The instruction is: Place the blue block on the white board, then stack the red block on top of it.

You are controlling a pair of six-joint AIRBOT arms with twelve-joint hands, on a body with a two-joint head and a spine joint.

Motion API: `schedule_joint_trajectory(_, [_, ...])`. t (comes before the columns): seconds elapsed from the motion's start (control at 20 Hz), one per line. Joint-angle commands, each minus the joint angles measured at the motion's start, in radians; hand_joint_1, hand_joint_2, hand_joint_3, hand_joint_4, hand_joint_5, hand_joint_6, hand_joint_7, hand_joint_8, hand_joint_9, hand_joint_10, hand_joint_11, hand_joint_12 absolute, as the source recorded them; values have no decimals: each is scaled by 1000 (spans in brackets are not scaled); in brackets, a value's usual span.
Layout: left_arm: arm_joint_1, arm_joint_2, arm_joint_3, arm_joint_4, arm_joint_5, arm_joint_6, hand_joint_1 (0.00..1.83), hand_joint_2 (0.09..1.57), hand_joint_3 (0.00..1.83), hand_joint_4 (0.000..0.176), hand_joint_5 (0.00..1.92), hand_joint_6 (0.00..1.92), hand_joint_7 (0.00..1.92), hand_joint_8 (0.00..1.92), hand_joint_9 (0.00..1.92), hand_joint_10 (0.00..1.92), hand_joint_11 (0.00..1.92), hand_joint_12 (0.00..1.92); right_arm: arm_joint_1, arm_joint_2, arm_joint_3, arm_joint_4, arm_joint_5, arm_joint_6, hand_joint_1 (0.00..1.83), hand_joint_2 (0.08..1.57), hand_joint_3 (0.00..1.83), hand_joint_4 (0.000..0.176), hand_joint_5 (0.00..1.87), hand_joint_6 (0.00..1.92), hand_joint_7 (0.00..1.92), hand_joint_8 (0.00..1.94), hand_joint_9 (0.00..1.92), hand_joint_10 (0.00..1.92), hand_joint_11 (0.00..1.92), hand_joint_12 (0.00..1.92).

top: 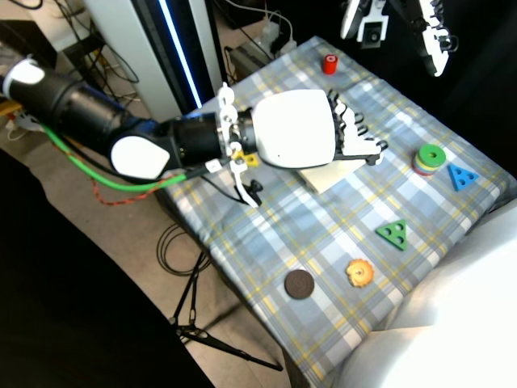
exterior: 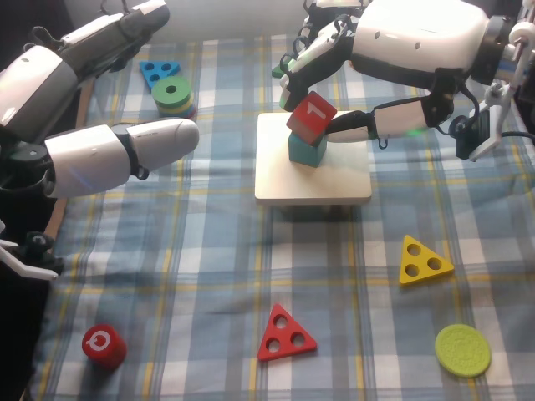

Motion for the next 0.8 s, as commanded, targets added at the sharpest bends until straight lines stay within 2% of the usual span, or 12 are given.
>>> schedule_joint_trajectory(0.0, [-15, -1, 5, 26, -117, -9, 708, 953, 0, 95, 293, 1, 279, 1, 235, 1, 0, 652, 18, -4, 3, 44, 91, 4, 1081, 1143, 1, 0, 915, 1078, 851, 1, 754, 1, 182, 1064])
schedule_joint_trajectory(0.15, [-15, -1, 5, 26, -119, -9, 709, 956, 1, 93, 298, 3, 283, 1, 241, 3, 0, 674, 18, -4, 5, 45, 90, 4, 1065, 1140, 0, 5, 918, 1076, 840, 1, 755, 1, 161, 1099])
schedule_joint_trajectory(0.2, [-15, -1, 5, 26, -119, -9, 715, 956, 0, 94, 299, 2, 285, 1, 244, 3, 0, 691, 18, -4, 6, 45, 90, 4, 1062, 1074, 0, 0, 814, 438, 823, 5, 752, 8, 150, 1113])
schedule_joint_trajectory(0.25, [-15, -2, 5, 26, -119, -9, 703, 955, 0, 100, 299, 2, 285, 1, 248, 4, 0, 695, 18, -4, 6, 46, 90, 4, 1057, 1057, 0, 0, 833, 159, 797, 10, 744, 5, 148, 1113])
schedule_joint_trajectory(0.3, [-16, -2, 5, 26, -119, -9, 700, 957, 1, 95, 300, 2, 284, 1, 247, 3, 0, 692, 18, -4, 6, 46, 90, 4, 1050, 1052, 0, 0, 835, 52, 763, 3, 726, 3, 160, 1117])
schedule_joint_trajectory(0.4, [-16, -2, 5, 26, -119, -9, 708, 953, 0, 102, 301, 1, 280, 0, 241, 0, 0, 651, 18, -3, 7, 46, 89, 5, 1038, 1048, 0, 0, 807, 3, 701, 0, 685, 0, 163, 1086])
schedule_joint_trajectory(0.5, [-16, -2, 5, 26, -120, -9, 705, 954, 0, 90, 302, 1, 282, 1, 244, 1, 0, 656, 18, -4, 8, 46, 89, 5, 1022, 1049, 0, 0, 765, 0, 657, 0, 650, 0, 167, 1030])
schedule_joint_trajectory(0.65, [-17, -3, 5, 26, -120, -9, 707, 958, 1, 92, 299, 0, 283, 1, 246, 1, 0, 678, 18, -4, 8, 46, 89, 5, 1017, 1050, 0, 0, 756, 0, 632, 0, 627, 0, 185, 952])
schedule_joint_trajectory(0.75, [-17, -3, 5, 26, -121, -9, 713, 959, 1, 83, 304, 2, 287, 2, 250, 2, 0, 686, 18, -3, 8, 48, 89, 5, 1011, 1044, 0, 0, 708, 0, 595, 0, 582, 0, 142, 879])
